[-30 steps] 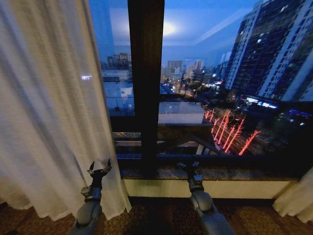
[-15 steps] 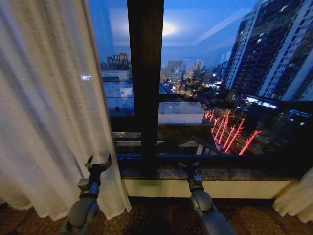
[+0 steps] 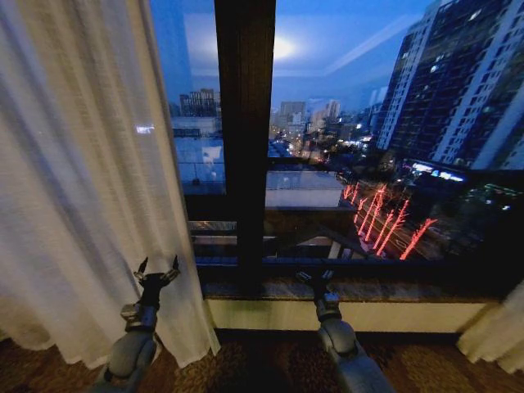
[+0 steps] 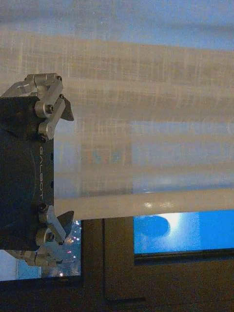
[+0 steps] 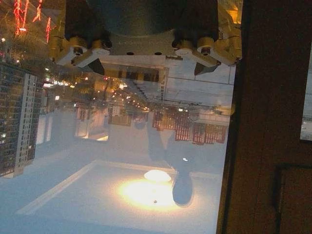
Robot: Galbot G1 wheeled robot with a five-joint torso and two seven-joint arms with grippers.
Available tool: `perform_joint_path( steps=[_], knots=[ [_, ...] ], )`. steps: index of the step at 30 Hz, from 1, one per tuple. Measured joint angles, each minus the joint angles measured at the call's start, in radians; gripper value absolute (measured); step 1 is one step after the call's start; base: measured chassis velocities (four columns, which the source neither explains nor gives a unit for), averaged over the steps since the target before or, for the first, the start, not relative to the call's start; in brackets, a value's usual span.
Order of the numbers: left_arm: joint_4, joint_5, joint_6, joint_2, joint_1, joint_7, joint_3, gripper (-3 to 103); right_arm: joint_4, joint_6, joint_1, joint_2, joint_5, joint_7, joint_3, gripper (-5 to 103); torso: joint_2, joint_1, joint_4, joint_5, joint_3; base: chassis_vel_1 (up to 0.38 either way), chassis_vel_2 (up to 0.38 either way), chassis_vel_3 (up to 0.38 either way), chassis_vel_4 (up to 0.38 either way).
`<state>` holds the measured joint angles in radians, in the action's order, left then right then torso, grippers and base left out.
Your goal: Open the curtains by pulling them apart, changing their state from closed to fully open.
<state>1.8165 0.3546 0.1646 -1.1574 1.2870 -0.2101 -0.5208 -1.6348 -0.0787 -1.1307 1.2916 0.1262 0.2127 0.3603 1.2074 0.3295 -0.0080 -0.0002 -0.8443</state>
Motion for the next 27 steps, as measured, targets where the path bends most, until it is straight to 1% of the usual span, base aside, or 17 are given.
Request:
perform_joint_path(
  steps=[4,5,7,9,12,22,27],
  knots=[
    [-0.023,0.003,-0.007,0.004,-0.031,-0.001,0.013,100,0.000,0.000,0.000,0.000,0.000,0.000,0.000,100,0.000,0.000,0.0000,0.0001,0.000,0.000,0.000,0.000,0.000],
    [-0.026,0.004,-0.011,0.004,-0.040,-0.002,0.018,101,0.000,0.000,0.000,0.000,0.000,0.000,0.000,100,0.000,0.000,0.0000,0.0001,0.000,0.000,0.000,0.000,0.000],
    [-0.034,0.005,-0.017,0.003,-0.056,-0.005,0.028,97,0.000,0.000,0.000,0.000,0.000,0.000,0.000,100,0.000,0.000,0.0000,0.0001,0.000,0.000,0.000,0.000,0.000],
    [-0.037,0.005,-0.018,0.003,-0.060,-0.005,0.032,97,0.000,0.000,0.000,0.000,0.000,0.000,0.000,100,0.000,0.000,0.0000,0.0001,0.000,0.000,0.000,0.000,0.000],
    [-0.048,0.006,-0.019,0.002,-0.071,-0.005,0.039,100,0.000,0.000,0.000,0.000,0.000,0.000,0.000,100,0.000,0.000,0.0000,0.0002,0.000,0.000,0.000,0.000,0.000],
    [-0.096,0.010,-0.019,0.004,-0.111,-0.004,0.054,100,0.000,0.000,0.000,0.000,0.000,0.000,0.000,100,0.000,0.000,0.0000,0.0001,0.000,-0.022,0.028,0.021,-0.017],
    [-0.141,0.037,-0.020,0.013,-0.167,0.005,0.080,100,0.000,0.000,0.000,0.000,0.000,0.000,0.000,100,0.000,0.000,0.0000,0.0001,0.000,-0.049,0.055,0.050,-0.060]
  ],
)
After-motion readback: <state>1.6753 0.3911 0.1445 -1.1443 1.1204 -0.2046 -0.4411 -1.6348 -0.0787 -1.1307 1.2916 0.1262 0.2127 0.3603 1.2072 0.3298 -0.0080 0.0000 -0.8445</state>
